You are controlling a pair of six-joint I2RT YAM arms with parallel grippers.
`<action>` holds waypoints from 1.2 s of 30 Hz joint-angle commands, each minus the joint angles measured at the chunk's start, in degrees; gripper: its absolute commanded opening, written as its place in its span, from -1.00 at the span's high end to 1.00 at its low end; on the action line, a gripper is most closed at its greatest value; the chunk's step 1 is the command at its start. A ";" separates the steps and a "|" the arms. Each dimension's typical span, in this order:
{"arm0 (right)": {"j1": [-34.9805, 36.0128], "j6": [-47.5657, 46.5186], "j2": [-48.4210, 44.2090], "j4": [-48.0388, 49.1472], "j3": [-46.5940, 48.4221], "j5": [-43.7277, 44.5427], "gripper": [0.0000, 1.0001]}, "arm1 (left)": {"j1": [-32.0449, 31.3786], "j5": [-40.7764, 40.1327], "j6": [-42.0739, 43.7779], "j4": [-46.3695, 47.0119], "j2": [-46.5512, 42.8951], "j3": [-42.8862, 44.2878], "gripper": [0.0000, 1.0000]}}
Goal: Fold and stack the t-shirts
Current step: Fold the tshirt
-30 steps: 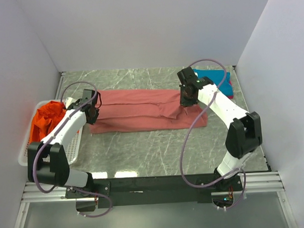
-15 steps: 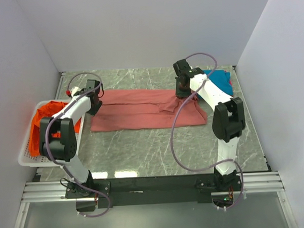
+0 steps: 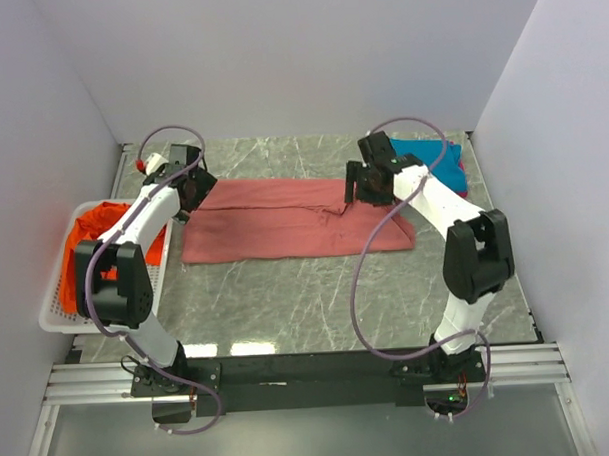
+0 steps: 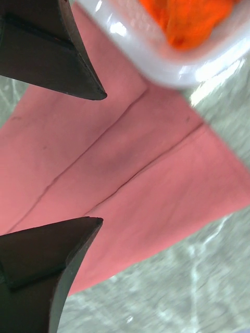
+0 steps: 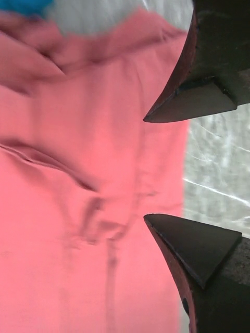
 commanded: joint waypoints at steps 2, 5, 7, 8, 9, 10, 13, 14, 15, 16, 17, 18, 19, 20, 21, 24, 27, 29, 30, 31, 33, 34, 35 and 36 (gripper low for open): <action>0.03 -0.25 -1.04 8.01 -5.12 -9.26 -0.56 | -1.63 4.66 3.38 3.09 -1.97 -0.25 -0.99; 0.64 -0.34 3.17 9.33 -2.58 -12.15 -0.57 | -1.98 5.98 3.73 3.53 -1.44 0.27 -0.99; 1.17 0.01 5.91 8.71 1.64 -13.56 -0.57 | -2.07 6.25 3.91 2.92 -1.26 1.41 -0.99; 1.69 0.62 8.88 8.28 3.22 -14.18 -0.57 | -2.07 6.16 4.17 2.74 -1.09 2.29 -0.99; 1.96 0.71 10.22 8.01 6.36 -14.71 -0.57 | -2.07 6.07 4.35 2.48 -1.17 2.64 -0.99; 2.22 1.15 11.45 8.27 7.96 -14.80 -0.57 | -2.16 5.90 4.52 2.21 -1.09 3.17 -0.99; 2.40 2.91 17.86 6.88 16.57 -15.41 -0.58 | -2.07 4.32 4.87 0.46 -1.44 5.10 -0.99; 2.40 3.70 21.01 6.34 19.03 -15.59 -0.58 | -2.07 4.05 5.14 -0.15 -1.70 5.72 -0.99; 2.40 3.88 22.52 5.38 23.75 -16.29 -0.58 | -2.07 3.53 5.14 -0.51 -1.79 6.07 -0.99; 2.31 3.97 23.84 5.37 25.89 -16.47 -0.58 | -2.07 3.09 5.31 -0.69 -1.87 6.33 -0.99; 2.40 4.49 25.68 5.63 27.74 -17.16 -0.58 | -2.07 2.82 5.31 -0.86 -2.31 6.42 -0.99; 2.40 4.49 26.48 5.55 31.32 -17.69 -0.58 | -2.07 2.73 5.23 -1.21 -2.40 6.77 -0.99; 2.40 4.49 26.92 5.03 32.84 -17.87 -0.58 | -2.07 2.73 5.31 -1.39 -2.58 6.95 -0.99; 2.31 3.80 26.67 4.93 33.81 -17.79 -0.58 | -2.07 2.73 5.40 -1.48 -2.93 6.95 -0.99; 2.31 3.44 26.06 4.67 33.91 -17.35 -0.58 | -2.07 2.91 5.66 -1.13 -3.10 6.69 -0.99; 2.31 2.21 19.83 6.24 26.75 -13.59 -0.58 | -2.07 3.61 6.28 -0.17 -3.54 5.99 -0.99; 1.87 3.08 10.52 10.27 12.10 -11.56 -0.59 | -2.07 5.98 8.82 1.85 -3.02 5.55 -0.99; 1.61 4.75 4.29 12.65 4.24 -11.55 -0.59 | -2.16 6.69 9.88 2.47 -1.10 7.03 -0.99; 1.52 5.19 2.69 15.62 -2.33 -11.90 -0.59 | -2.16 6.77 10.41 2.48 -0.21 7.65 -0.99; 1.70 5.63 1.80 16.52 -4.65 -13.73 -0.60 | -2.07 6.95 10.59 2.39 0.75 8.61 -0.99; 1.79 5.72 2.23 16.80 -6.00 -15.58 -0.60 | -2.07 7.65 12.16 3.00 4.26 11.60 -0.99; 1.79 6.16 3.28 16.19 -5.21 -15.68 -0.60 | -2.07 8.26 12.60 3.00 5.76 13.09 -0.99; 1.96 5.90 5.72 15.75 -4.07 -15.94 -0.60 | -1.90 8.62 13.22 1.61 8.90 16.59 -0.99; 2.14 5.99 7.14 15.39 -1.45 -15.94 -0.60 | -1.90 8.53 13.31 0.55 10.50 18.45 -0.99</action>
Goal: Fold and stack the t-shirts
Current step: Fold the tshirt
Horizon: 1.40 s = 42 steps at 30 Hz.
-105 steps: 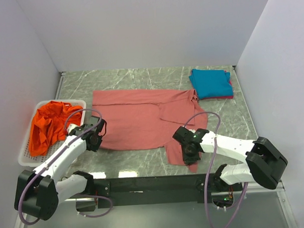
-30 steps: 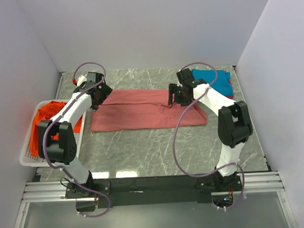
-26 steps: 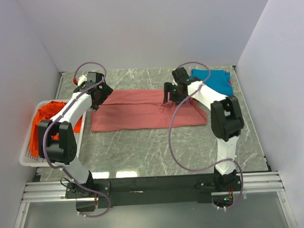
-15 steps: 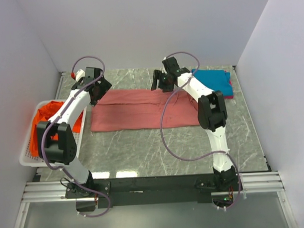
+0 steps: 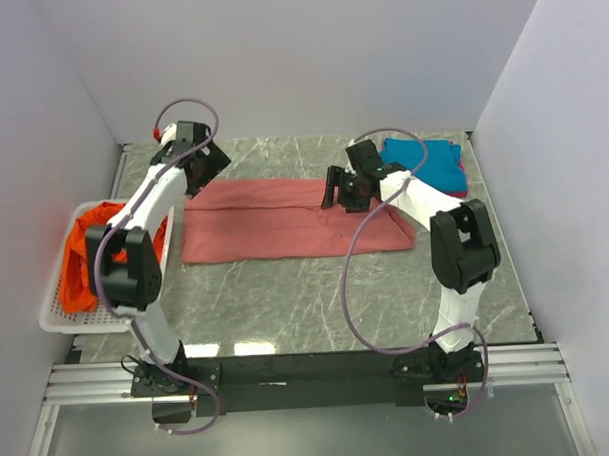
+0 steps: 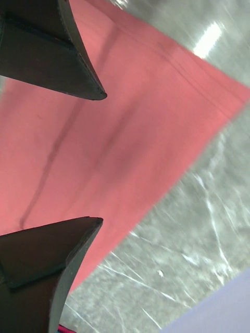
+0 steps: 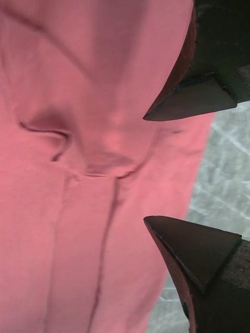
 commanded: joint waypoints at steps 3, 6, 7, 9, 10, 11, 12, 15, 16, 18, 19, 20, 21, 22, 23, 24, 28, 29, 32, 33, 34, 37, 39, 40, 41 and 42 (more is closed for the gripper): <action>0.72 1.07 9.86 1.73 11.40 -2.37 -0.60 | 0.09 1.26 4.18 -2.37 9.33 11.77 -0.99; 0.90 1.42 16.89 -0.28 22.55 -3.77 -0.60 | 0.18 1.86 5.15 -2.82 11.62 14.42 -0.99; 0.98 1.42 20.30 -1.34 25.98 -4.65 -0.60 | 0.18 2.13 5.41 -2.82 12.23 14.77 -0.99; 1.16 1.07 22.43 -3.36 33.20 -5.36 -0.60 | 0.18 2.13 6.20 -2.82 12.77 15.30 -0.99; 1.42 0.64 22.79 -4.07 34.61 -5.10 -0.60 | 0.18 1.78 6.46 -2.73 13.20 15.39 -0.99; 1.34 0.37 22.27 -4.60 34.37 -4.40 -0.60 | 0.18 1.52 6.90 -2.47 13.55 15.39 -0.99; 1.34 0.46 21.22 -4.69 33.06 -2.13 -0.59 | 0.27 1.52 7.08 -1.94 13.91 15.48 -0.99; 0.81 0.72 13.50 -2.77 21.65 3.40 -0.60 | 0.35 3.44 8.14 -0.80 16.01 15.48 -0.99; 0.55 1.85 9.04 -2.33 18.23 4.56 -0.61 | 0.27 4.23 8.22 -0.54 17.59 15.65 -0.99; -0.33 3.17 4.53 -0.75 6.98 5.62 -0.61 | 0.27 5.73 8.14 -0.79 19.26 16.09 -0.99; -0.51 4.14 0.86 -0.04 3.20 6.23 -0.62 | 0.27 5.91 8.14 -1.06 21.01 16.18 -0.99; -0.68 4.24 -0.57 0.40 -2.93 6.50 -0.62 | 0.27 7.04 7.87 -1.58 21.81 16.27 -0.99; -0.69 4.41 -1.45 0.05 -5.25 6.76 -0.62 | 0.27 7.14 7.70 -1.50 22.34 15.92 -0.99; -0.86 4.24 -2.33 -0.12 -7.01 7.03 -0.62 | 0.18 7.40 7.52 -1.33 23.04 14.78 -0.99; -0.86 4.15 -2.43 -0.21 -9.55 7.64 -0.62 | 0.27 7.84 7.26 -1.41 23.31 14.08 -0.99; -0.95 4.24 -2.26 -0.56 -10.36 8.08 -0.63 | 0.18 8.19 7.08 -1.15 23.31 13.03 -0.99; -1.65 3.98 3.87 -2.93 -7.13 6.95 -0.63 | -0.17 9.51 5.50 -0.27 21.04 4.09 -0.99; -1.65 3.45 5.38 -3.63 -3.38 6.25 -0.63 | -0.35 9.69 4.98 -0.27 20.16 2.22 -0.99; -1.65 1.61 11.18 -5.22 5.49 4.40 -0.63 | -1.93 9.25 2.69 -0.18 15.24 -7.00 -0.99; -1.65 1.16 13.02 -7.83 8.67 4.39 -0.63 | -2.54 9.25 2.08 0.43 13.57 -9.72 -0.99; -1.65 -0.41 16.78 -9.34 11.92 3.96 -0.63 | -4.02 9.34 1.20 0.61 10.08 -15.06 -0.99; -1.65 -3.39 24.34 -12.33 24.40 0.63 -0.63 | -7.27 10.82 -3.88 1.40 2.17 -25.52 -0.99; -1.57 -5.16 28.75 -16.10 36.00 -1.57 -0.63 | -9.30 11.53 -6.35 0.70 -1.63 -30.12 -0.99; -1.65 -6.13 32.86 -17.43 39.86 -2.37 -0.63 | -11.49 12.67 -8.54 0.09 -5.39 -34.40 -0.99; -1.57 -6.74 34.90 -18.40 47.12 -3.33 -0.63 | -12.73 13.90 -9.69 0.17 -7.17 -36.45 -0.99; -1.57 -8.40 38.32 -18.58 50.42 -6.13 -0.63 | -15.26 15.21 -11.19 1.65 -10.40 -40.47 -0.99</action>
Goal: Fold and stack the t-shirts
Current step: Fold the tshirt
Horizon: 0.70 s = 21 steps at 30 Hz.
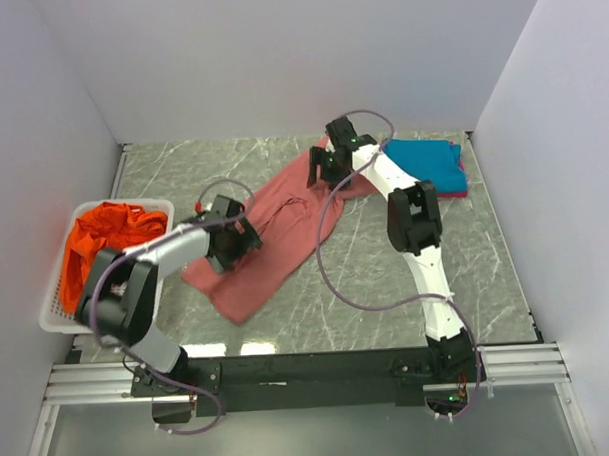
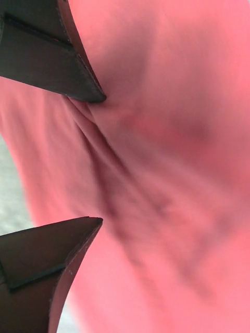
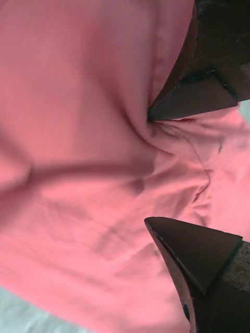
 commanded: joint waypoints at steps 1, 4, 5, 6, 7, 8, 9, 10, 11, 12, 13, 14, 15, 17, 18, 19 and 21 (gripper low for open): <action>-0.36 -5.60 7.61 -3.26 14.91 -7.07 -0.63 | -6.04 8.70 -7.98 -4.11 -5.10 -11.39 -0.99; -0.36 -5.69 8.95 3.31 16.99 -12.67 -0.63 | -11.30 18.29 -10.09 1.51 -8.96 -16.40 -0.99; -0.36 -5.17 8.34 6.29 15.59 -13.75 -0.64 | -12.37 18.22 -10.45 1.09 -9.59 -16.33 -0.99; -0.36 -4.64 7.46 12.67 14.01 -14.45 -0.66 | -13.42 16.22 -10.45 0.04 -10.20 -15.72 -0.99; -0.36 -3.68 6.06 15.52 11.90 -14.98 -0.68 | -15.09 15.15 -9.84 -1.01 -11.51 -13.62 -0.99; -0.36 -3.06 5.96 17.12 12.58 -14.12 -0.70 | -16.06 14.36 -9.66 -2.50 -12.22 -12.47 -0.99; -0.28 -3.06 6.57 17.48 14.24 -13.94 -0.71 | -17.03 13.22 -9.31 -2.60 -13.19 -11.42 -0.99; -0.36 -3.32 7.18 17.22 18.17 -14.02 -0.71 | -18.95 12.77 -8.44 -2.60 -15.11 -9.67 -0.99; -0.36 -3.49 7.36 16.79 19.95 -13.93 -0.71 | -19.75 11.72 -8.17 -3.30 -15.91 -8.60 -0.99; -0.45 -3.76 7.36 16.26 21.01 -13.93 -0.72 | -20.28 10.23 -7.99 -6.18 -16.70 -7.38 -0.99; -0.36 -4.19 5.80 16.34 20.67 -13.59 -0.72 | -20.46 7.78 -7.29 -8.03 -18.19 -5.36 -0.99; -0.36 -4.55 2.56 16.08 19.54 -12.28 -0.72 | -20.38 6.45 -7.03 -11.62 -18.99 -4.47 -0.99; -0.36 -4.81 0.53 15.73 17.96 -11.92 -0.72 | -20.38 6.01 -6.94 -13.66 -19.78 -3.51 -0.99; -0.10 -5.16 -4.04 14.42 11.12 -10.16 -0.73 | -20.11 0.56 -6.50 -15.52 -22.42 -1.92 -0.99; 0.34 -5.69 -8.41 13.36 8.83 -6.94 -0.73 | -19.24 -0.58 -6.23 -16.65 -23.99 -1.83 -0.99; 0.86 -5.60 -10.37 11.70 4.89 -4.55 -0.73 | -18.54 -2.16 -6.49 -16.93 -24.62 -2.26 -0.99; 3.06 -3.60 -15.72 5.29 0.66 3.07 -0.73 | -13.82 -2.00 -6.06 -17.63 -25.93 -4.45 -0.99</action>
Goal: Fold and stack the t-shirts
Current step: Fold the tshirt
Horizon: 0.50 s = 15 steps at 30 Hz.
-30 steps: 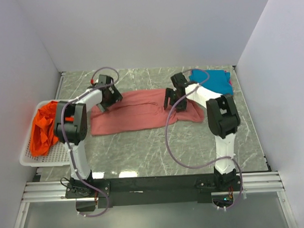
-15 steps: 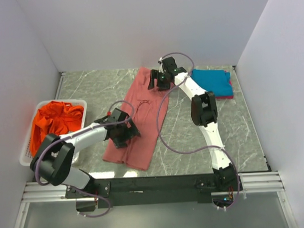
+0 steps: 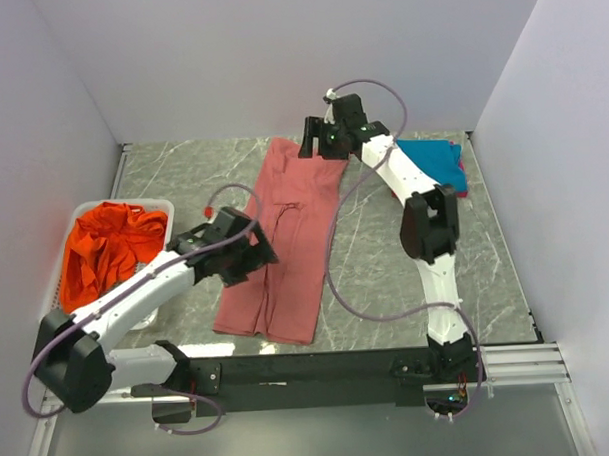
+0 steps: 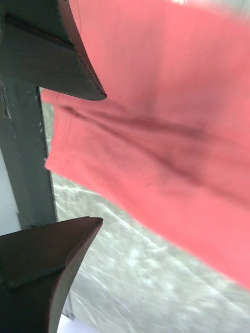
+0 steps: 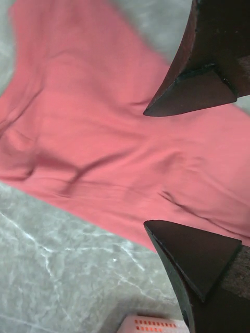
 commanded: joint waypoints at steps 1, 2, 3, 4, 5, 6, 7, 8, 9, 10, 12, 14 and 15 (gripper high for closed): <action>4.24 1.46 -11.87 -6.88 -9.52 10.96 -0.73 | 6.36 -3.10 1.83 -4.74 -2.31 -1.88 -0.99; 5.38 2.52 -13.72 -7.33 -13.15 12.45 -0.73 | 8.29 -2.30 2.45 -4.04 -2.84 -3.20 -0.99; 6.53 4.09 -17.39 -6.37 -17.10 13.94 -0.73 | 11.79 -1.51 3.67 -3.33 -3.63 -5.73 -0.99; 7.58 4.80 -19.08 -4.89 -24.45 14.74 -0.73 | 13.39 0.42 4.55 -1.67 -3.98 -6.98 -0.99; 9.68 5.77 -20.49 -2.96 -27.48 15.36 -0.73 | 14.63 0.78 5.08 -1.40 -4.42 -7.86 -0.99; 10.40 7.43 -22.16 -2.42 -29.86 15.37 -0.73 | 16.21 1.14 5.96 -1.39 -4.60 -9.00 -0.99; 11.19 8.32 -22.35 -2.50 -32.67 15.02 -0.73 | 16.57 1.49 6.49 -1.39 -4.78 -9.44 -0.99; 12.33 9.37 -22.35 -2.67 -33.74 15.10 -0.73 | 16.75 2.01 6.67 -1.65 -5.12 -10.23 -0.99; 13.12 9.82 -22.18 -2.59 -35.32 15.36 -0.73 | 16.75 2.19 7.11 -1.66 -5.30 -10.76 -0.99; 13.30 10.34 -21.74 -3.02 -35.77 15.71 -0.73 | 16.75 2.19 7.29 -1.48 -5.39 -11.29 -0.99; 13.57 10.35 -19.90 -2.15 -37.08 14.49 -0.73 | 16.75 3.77 7.46 -1.48 -6.00 -13.04 -0.99; 13.48 10.17 -17.45 -2.49 -36.75 13.87 -0.73 | 16.75 3.87 7.99 -2.26 -6.10 -13.67 -0.99; 13.22 10.00 -16.47 -3.02 -35.70 14.13 -0.73 | 16.75 3.17 7.82 -3.32 -6.27 -13.58 -0.99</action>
